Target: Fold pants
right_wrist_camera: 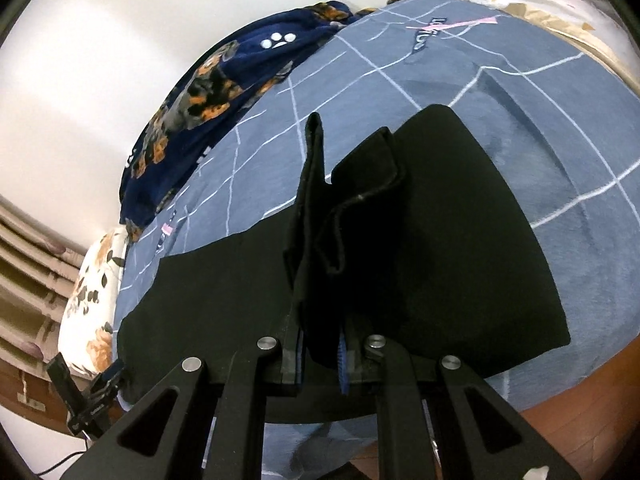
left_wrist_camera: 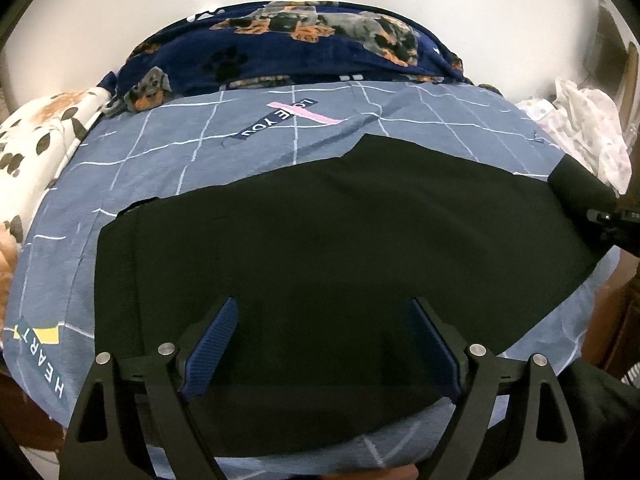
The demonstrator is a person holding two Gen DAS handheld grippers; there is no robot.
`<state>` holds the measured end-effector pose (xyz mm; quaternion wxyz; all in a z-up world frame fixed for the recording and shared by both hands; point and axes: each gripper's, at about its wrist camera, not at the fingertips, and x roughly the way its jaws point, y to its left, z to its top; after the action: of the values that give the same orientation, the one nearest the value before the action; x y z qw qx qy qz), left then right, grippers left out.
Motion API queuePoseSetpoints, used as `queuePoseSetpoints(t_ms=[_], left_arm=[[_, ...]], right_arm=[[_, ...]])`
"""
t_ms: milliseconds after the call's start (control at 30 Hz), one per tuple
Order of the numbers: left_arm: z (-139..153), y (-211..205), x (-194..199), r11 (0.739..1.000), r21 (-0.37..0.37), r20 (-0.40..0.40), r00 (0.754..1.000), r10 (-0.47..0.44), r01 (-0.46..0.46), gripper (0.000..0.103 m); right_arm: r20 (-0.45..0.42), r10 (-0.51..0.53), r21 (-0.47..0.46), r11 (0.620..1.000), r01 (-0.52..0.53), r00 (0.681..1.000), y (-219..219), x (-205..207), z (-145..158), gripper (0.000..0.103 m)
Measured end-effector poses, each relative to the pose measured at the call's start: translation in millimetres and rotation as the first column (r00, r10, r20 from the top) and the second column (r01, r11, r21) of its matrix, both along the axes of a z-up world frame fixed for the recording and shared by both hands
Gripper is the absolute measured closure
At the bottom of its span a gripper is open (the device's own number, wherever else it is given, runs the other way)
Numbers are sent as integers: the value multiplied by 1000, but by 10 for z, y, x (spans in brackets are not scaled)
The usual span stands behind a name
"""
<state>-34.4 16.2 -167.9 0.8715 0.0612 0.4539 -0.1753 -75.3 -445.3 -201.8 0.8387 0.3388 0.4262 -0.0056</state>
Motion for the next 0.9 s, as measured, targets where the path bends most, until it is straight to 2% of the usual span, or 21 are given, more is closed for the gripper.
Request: queuePoseSetpoints(t_ms=[500,900], left_arm=[[-38,-19,15,999,52,0,1000,8,-8,16],[-54,-4,29,998,65,-6,1000,15,-15,16]], right_arm=[[-20,132,-70,989,-133,991,445,163,40,90],[-24,186,-93,978,-187,982,603,199,48,90]])
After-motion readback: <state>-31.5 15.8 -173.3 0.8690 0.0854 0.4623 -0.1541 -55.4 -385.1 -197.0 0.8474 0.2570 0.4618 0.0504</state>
